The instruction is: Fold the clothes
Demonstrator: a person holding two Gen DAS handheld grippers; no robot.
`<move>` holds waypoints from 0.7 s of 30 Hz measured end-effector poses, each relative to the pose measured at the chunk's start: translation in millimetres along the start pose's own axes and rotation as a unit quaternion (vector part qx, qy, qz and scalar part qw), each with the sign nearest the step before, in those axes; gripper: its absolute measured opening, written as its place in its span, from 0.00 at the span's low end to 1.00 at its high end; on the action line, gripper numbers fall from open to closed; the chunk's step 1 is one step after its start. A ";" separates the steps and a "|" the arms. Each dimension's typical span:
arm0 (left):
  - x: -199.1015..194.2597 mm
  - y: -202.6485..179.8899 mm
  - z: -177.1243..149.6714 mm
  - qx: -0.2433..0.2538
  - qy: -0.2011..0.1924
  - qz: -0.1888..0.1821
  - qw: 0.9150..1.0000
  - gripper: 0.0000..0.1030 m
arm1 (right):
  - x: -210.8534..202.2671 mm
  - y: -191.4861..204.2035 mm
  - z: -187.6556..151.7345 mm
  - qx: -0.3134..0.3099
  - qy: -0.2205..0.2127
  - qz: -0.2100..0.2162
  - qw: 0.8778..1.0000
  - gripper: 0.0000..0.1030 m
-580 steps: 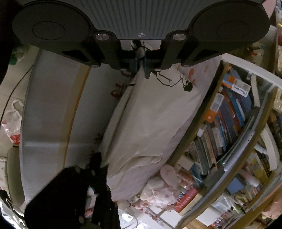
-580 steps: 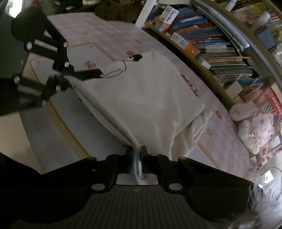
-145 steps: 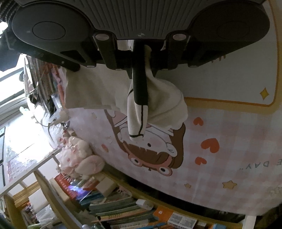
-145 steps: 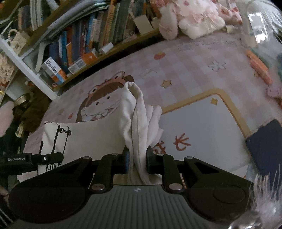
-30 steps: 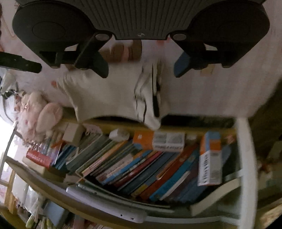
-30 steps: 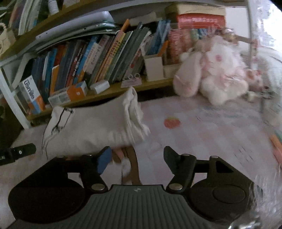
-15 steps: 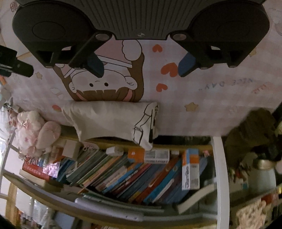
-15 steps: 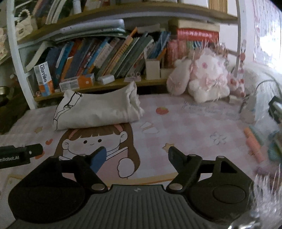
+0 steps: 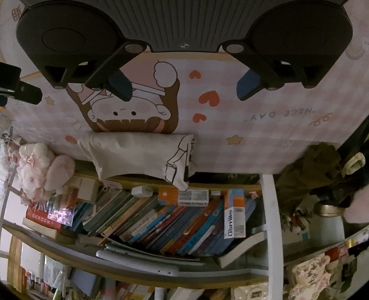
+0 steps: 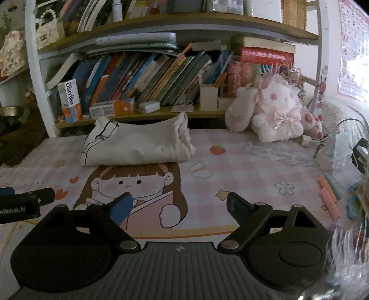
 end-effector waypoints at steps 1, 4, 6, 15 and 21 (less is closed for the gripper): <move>-0.4 0.6 -0.7 0.000 0.000 0.002 1.000 0.96 | 0.1 1.4 -0.3 -0.002 0.001 0.001 1.000 0.86; -0.7 2.5 -1.7 0.001 0.000 0.005 1.000 0.96 | 1.4 4.8 -1.2 -0.007 0.005 0.004 1.000 0.86; -0.1 3.8 -2.9 0.000 0.001 0.005 1.000 0.96 | 1.9 7.1 -0.4 -0.010 0.006 0.006 1.000 0.86; 4.2 7.0 -5.2 -0.003 0.006 0.006 1.000 0.96 | 4.0 16.1 7.4 -0.031 0.002 0.009 0.999 0.86; 7.8 8.1 -3.3 -0.001 0.005 0.010 1.000 0.96 | 5.5 21.3 10.9 -0.043 -0.001 0.009 0.999 0.88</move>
Point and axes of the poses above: each gripper's, at about its wrist camera, not at the fingertips, and x roughly the way its jaws point, y to its left, z to its top, the point moved 6 cm from there along x, roughly the way its jaws point, and after that the axes turned 1 degree about -y, right-handed, at the moved point
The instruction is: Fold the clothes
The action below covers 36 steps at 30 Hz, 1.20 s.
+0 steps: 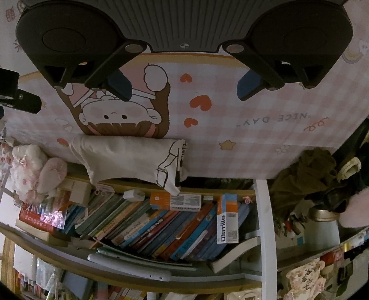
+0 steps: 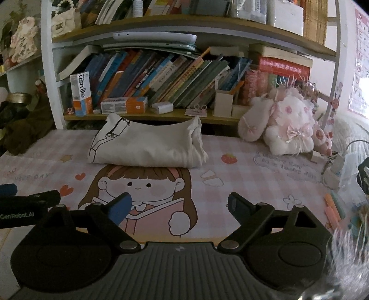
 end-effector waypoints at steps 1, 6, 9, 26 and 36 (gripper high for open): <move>0.6 0.4 0.2 0.000 0.000 0.000 1.000 0.96 | 0.2 0.9 0.3 -0.002 0.000 0.001 1.000 0.88; 0.6 1.3 -0.4 0.003 0.001 0.002 1.000 0.96 | 0.0 5.4 0.0 -0.005 0.000 0.005 1.000 0.94; 0.1 0.1 -4.2 0.006 0.006 0.002 1.000 0.96 | 1.5 5.7 -2.3 -0.002 0.002 0.003 1.000 0.97; 5.3 -1.4 -6.1 0.013 0.014 -0.002 1.000 0.97 | 6.6 -3.4 -9.9 0.030 0.022 -0.014 0.999 1.00; 8.4 -1.4 -4.5 0.013 0.014 -0.004 1.000 0.97 | 9.9 -4.3 -8.8 0.030 0.026 -0.015 0.999 1.00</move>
Point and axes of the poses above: each gripper's, at about its wrist camera, not at the fingertips, and x roughly the way its jaws point, y to its left, z to its top, the point moved 6 cm from there along x, roughly the way its jaws point, and after that the axes turned 1 degree about -y, right-handed, at the moved point
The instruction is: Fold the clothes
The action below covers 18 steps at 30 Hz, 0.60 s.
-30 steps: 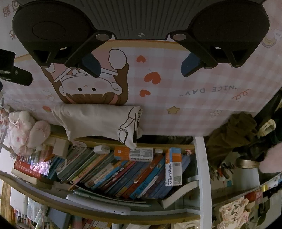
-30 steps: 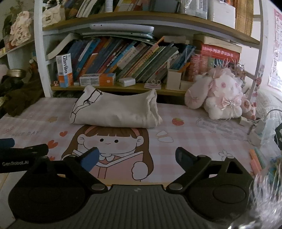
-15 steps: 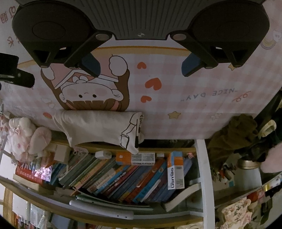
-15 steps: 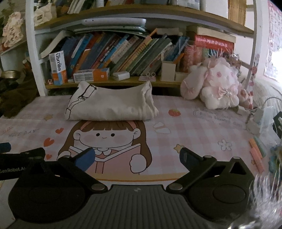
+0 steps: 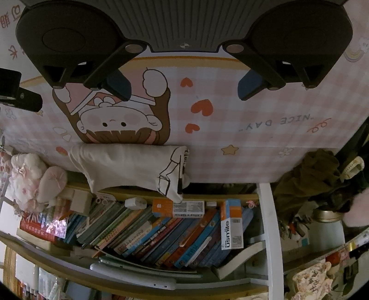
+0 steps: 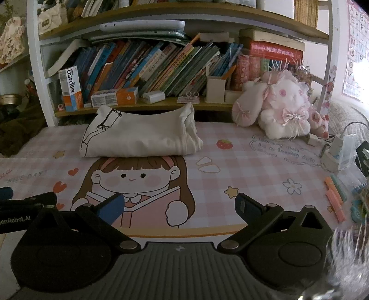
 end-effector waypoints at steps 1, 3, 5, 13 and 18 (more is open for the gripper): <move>0.1 0.1 0.0 0.000 0.000 0.000 1.000 0.97 | 0.3 0.0 -0.1 0.000 0.001 0.000 1.000 1.00; 0.9 0.2 -0.2 0.000 0.000 0.002 1.000 0.97 | 0.7 -0.1 0.0 0.001 0.002 0.001 1.000 1.00; 1.9 0.3 -0.3 0.001 0.002 0.002 1.000 0.97 | 0.7 0.6 -0.5 0.001 0.002 0.002 1.000 1.00; 1.4 -1.4 -0.8 0.002 0.000 0.002 1.000 0.97 | 1.5 1.2 -0.4 0.003 0.005 0.003 1.000 1.00; 2.9 -1.6 -2.8 0.006 0.010 0.002 1.000 0.97 | 2.0 0.8 0.4 0.003 0.007 -0.003 1.000 1.00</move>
Point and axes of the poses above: each gripper's, at about its wrist camera, not at the fingertips, and x roughly the way its jaws point, y to its left, z to its top, the point moved 6 cm from there along x, roughly the way its jaws point, and after that the axes turned 1 degree about -y, right-handed, at the moved point
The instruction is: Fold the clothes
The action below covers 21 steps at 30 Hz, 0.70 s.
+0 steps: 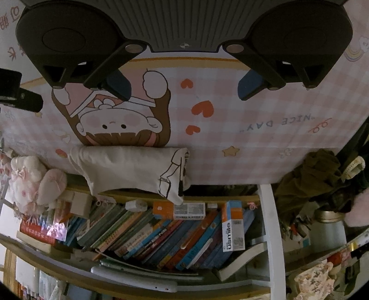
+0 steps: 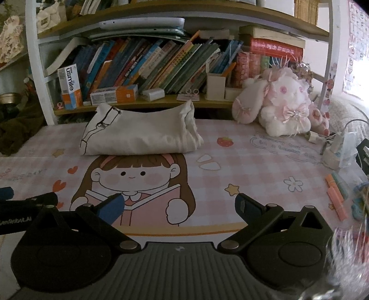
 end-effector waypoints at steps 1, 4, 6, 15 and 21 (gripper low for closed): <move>0.9 0.2 -0.6 0.001 0.004 0.000 1.000 0.97 | 0.4 0.2 -0.6 0.000 0.002 0.000 1.000 1.00; 4.4 0.7 -3.4 0.001 0.019 0.001 1.000 0.97 | 0.1 3.4 -1.9 -0.005 0.005 0.002 1.000 1.00; 6.0 0.6 -5.3 0.003 0.027 0.002 1.000 0.97 | -1.1 5.7 -3.4 -0.007 0.004 0.004 1.000 1.00; 5.8 -3.4 -0.2 0.011 0.024 0.002 1.000 0.97 | -5.4 8.9 -3.7 -0.016 -0.001 0.006 1.000 1.00; 4.8 -9.7 -0.3 0.015 0.025 -0.005 1.000 0.97 | -7.8 4.7 -1.9 -0.012 -0.004 0.006 1.000 1.00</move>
Point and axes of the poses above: each gripper's, at about its wrist camera, not at the fingertips, and x roughly the way its jaws point, y to its left, z to its top, the point moved 6 cm from there along x, roughly the way its jaws point, and after that the axes turned 1 degree about -y, right-handed, at the moved point
